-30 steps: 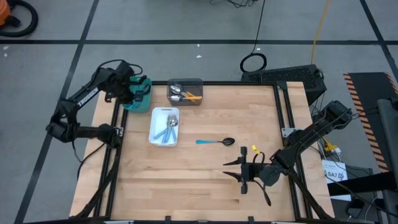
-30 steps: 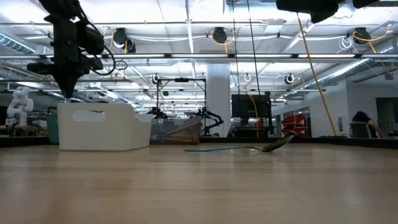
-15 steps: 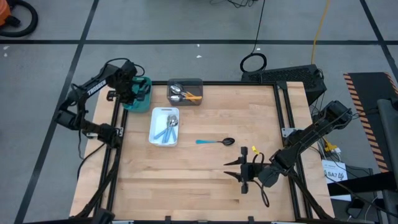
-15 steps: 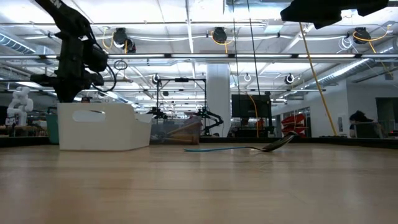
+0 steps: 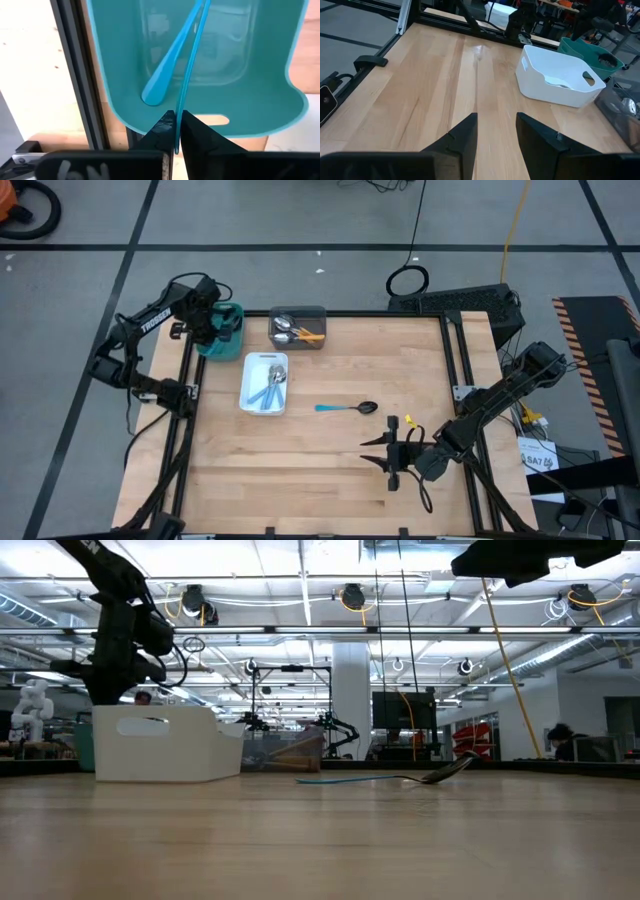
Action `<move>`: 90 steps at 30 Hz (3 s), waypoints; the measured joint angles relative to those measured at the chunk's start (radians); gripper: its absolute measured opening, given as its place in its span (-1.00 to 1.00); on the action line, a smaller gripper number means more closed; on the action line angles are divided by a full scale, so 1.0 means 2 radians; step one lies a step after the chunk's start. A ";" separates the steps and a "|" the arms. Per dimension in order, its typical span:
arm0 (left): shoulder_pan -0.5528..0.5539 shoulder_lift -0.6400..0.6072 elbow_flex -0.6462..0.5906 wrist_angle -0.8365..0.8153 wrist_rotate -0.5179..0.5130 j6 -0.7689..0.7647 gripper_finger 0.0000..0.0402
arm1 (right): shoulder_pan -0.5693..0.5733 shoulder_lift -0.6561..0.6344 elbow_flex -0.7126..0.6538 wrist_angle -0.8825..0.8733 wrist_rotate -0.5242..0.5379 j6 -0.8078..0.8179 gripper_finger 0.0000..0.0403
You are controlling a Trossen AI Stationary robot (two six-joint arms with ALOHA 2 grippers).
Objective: Sort silverware by color (type)
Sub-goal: Put the bottom blue spoon into the green bin, then put the blue spoon into the green bin
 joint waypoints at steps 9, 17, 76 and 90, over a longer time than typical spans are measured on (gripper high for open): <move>0.000 0.000 0.000 0.002 -0.005 -0.004 -0.78 | 0.000 0.000 0.000 0.000 0.000 0.000 -0.36; -0.005 0.000 0.000 -0.004 -0.011 0.009 -0.77 | 0.000 0.000 0.000 0.000 0.000 0.000 -0.36; -0.601 0.050 0.000 0.357 -0.119 0.078 -0.77 | -0.004 0.000 0.000 -0.078 0.011 0.088 -0.36; -0.640 0.145 0.000 0.539 -0.135 0.091 -0.77 | -0.058 0.000 0.000 -0.229 0.040 0.174 -0.37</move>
